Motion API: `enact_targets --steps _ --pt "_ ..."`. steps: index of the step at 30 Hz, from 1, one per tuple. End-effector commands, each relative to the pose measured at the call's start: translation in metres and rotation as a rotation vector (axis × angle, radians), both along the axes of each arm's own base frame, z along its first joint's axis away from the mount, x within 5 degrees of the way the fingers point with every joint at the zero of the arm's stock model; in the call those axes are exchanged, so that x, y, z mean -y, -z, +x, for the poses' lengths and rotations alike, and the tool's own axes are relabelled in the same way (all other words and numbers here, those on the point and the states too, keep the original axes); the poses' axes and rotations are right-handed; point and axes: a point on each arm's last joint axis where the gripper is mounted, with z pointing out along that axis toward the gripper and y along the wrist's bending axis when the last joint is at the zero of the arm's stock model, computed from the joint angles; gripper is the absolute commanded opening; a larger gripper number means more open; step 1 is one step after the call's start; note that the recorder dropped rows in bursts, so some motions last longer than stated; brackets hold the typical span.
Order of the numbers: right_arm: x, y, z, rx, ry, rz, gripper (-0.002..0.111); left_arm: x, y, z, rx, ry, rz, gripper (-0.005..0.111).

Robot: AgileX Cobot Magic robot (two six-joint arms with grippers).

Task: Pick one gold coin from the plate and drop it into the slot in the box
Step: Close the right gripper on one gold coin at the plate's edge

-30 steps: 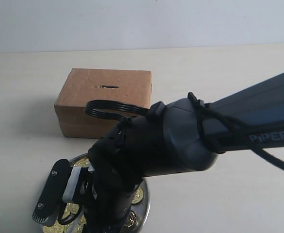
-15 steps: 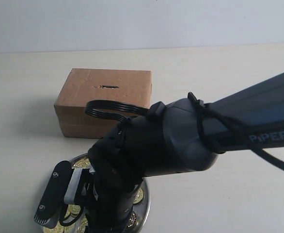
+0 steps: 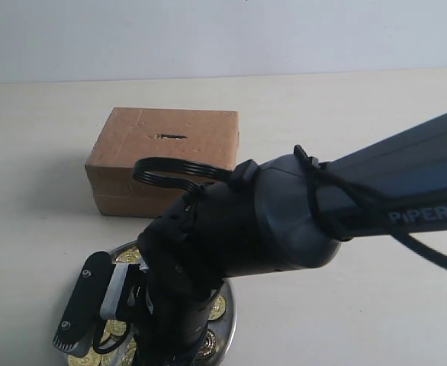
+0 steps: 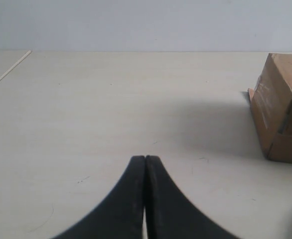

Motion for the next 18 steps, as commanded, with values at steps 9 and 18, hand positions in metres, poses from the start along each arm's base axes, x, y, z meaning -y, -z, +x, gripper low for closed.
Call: enact_targets --steps 9,18 --pt "-0.0019 0.0025 0.0001 0.003 0.001 0.006 0.04 0.0 -0.0021 0.0 0.019 -0.002 -0.001 0.0" --pt "-0.0024 0.0023 0.0003 0.005 0.003 0.012 0.046 0.0 -0.0021 0.0 0.019 -0.002 -0.001 0.0"
